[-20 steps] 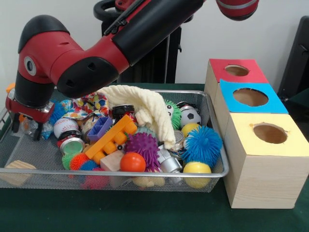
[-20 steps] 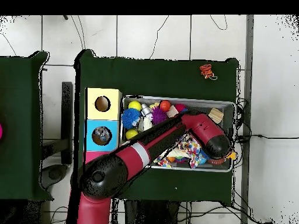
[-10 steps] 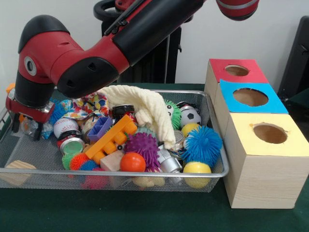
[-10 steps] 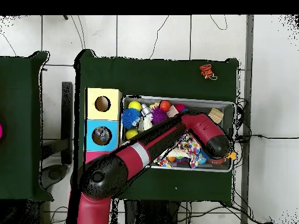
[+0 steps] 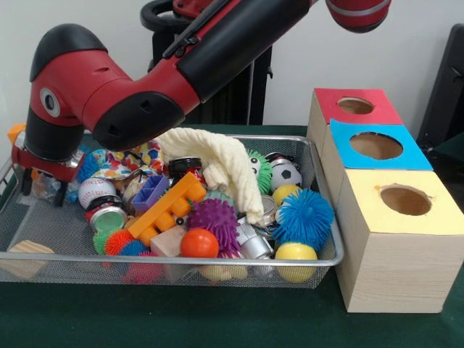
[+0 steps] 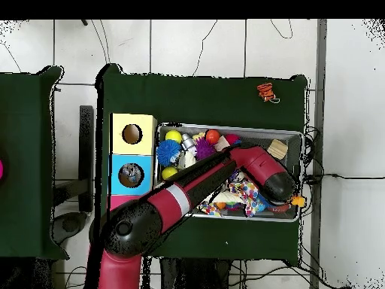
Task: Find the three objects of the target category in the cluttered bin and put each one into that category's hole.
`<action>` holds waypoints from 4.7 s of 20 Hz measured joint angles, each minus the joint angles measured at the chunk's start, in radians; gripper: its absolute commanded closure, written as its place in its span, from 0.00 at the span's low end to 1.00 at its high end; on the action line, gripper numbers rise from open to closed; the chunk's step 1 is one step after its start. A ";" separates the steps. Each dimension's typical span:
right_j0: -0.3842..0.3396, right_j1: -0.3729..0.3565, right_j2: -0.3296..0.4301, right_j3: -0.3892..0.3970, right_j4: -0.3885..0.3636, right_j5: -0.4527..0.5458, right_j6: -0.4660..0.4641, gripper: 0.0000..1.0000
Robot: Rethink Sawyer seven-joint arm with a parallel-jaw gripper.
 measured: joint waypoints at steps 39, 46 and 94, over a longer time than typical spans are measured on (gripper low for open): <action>-0.004 -0.249 0.105 0.084 0.019 -0.050 -0.045 0.00; -0.004 -0.257 0.106 0.084 0.019 -0.050 -0.045 0.00; -0.050 -0.252 0.244 0.062 0.100 0.075 -0.295 0.00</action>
